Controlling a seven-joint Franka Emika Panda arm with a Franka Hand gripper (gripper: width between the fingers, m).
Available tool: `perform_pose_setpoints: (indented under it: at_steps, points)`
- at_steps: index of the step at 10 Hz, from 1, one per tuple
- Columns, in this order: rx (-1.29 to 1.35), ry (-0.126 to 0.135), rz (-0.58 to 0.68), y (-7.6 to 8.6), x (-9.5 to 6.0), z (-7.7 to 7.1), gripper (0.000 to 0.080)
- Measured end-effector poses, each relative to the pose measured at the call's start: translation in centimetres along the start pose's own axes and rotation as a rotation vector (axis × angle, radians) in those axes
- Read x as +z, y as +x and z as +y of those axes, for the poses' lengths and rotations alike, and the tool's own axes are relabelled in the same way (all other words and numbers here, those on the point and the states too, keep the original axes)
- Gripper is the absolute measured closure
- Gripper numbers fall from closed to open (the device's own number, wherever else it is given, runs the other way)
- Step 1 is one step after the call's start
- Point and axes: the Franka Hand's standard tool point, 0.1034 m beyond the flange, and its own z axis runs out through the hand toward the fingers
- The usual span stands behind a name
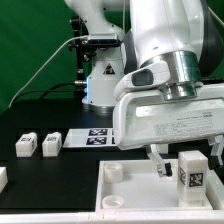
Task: Assemble one leg
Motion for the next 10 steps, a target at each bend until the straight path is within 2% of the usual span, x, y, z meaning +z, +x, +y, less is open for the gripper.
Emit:
perform_pose_setpoints:
  at_steps: [4, 7, 8, 9, 10]
  points:
    - [-0.001, 0.000, -0.001, 0.0, -0.1, 0.0, 0.0150]
    - [0.006, 0.007, -0.081, 2.1, -3.2, 0.7, 0.0150]
    - [0.012, 0.018, -0.131, 1.5, -3.0, 0.5, 0.0150]
    - [0.019, 0.046, -0.265, 1.2, -2.8, 0.0, 0.0150]
    - [0.020, 0.058, -0.314, 2.2, -3.0, 0.0, 0.0150]
